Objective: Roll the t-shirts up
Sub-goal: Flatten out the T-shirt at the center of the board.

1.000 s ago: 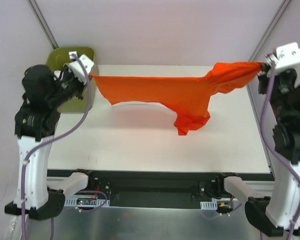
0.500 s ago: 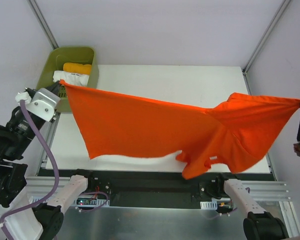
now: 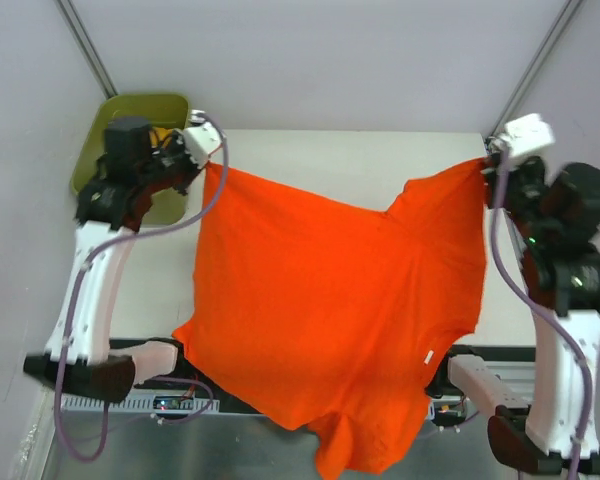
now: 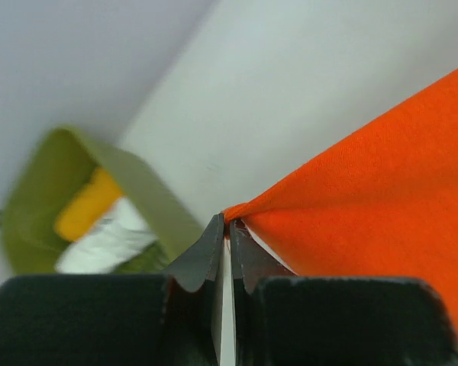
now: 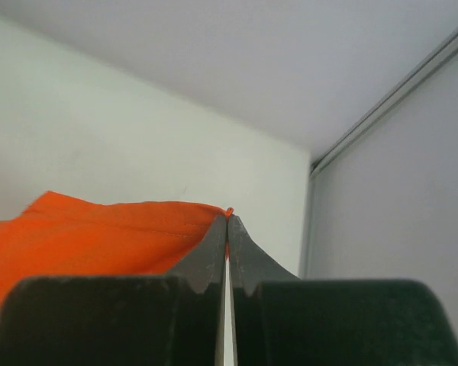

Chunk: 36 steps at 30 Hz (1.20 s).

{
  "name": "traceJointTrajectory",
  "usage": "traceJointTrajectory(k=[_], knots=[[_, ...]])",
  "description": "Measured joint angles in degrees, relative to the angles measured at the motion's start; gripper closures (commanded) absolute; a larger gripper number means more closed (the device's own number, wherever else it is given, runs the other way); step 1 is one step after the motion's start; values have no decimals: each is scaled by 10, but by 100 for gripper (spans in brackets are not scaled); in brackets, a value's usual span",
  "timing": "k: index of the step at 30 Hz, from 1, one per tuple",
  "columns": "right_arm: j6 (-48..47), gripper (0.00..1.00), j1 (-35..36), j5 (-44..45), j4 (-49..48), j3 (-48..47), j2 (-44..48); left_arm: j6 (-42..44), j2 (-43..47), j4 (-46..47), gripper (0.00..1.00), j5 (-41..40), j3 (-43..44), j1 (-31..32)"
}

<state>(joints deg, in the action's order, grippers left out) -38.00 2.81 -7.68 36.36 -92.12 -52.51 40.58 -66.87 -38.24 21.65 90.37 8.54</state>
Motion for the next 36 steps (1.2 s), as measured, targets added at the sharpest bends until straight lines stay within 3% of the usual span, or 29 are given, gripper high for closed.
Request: traceJointTrajectory(k=[5,8,11,15,24,29,36], knots=[[-10,99,0,-6,-44,206,-99,6,-218,13,100,54,-53,0],[-28,99,0,-5,-75,279,-191,-3,-367,11,100,71,-5,0],[-52,99,0,3,-110,290,-292,-18,-508,16,100,79,89,0],[-89,99,0,24,-147,230,-433,-36,-601,21,100,78,193,0],[-146,99,1,90,-210,-8,-684,-63,-679,30,100,48,338,0],[-165,99,5,119,-235,-84,-748,-74,-726,31,100,29,399,0],[-169,99,14,138,-247,-106,-756,-68,-743,32,100,12,421,2]])
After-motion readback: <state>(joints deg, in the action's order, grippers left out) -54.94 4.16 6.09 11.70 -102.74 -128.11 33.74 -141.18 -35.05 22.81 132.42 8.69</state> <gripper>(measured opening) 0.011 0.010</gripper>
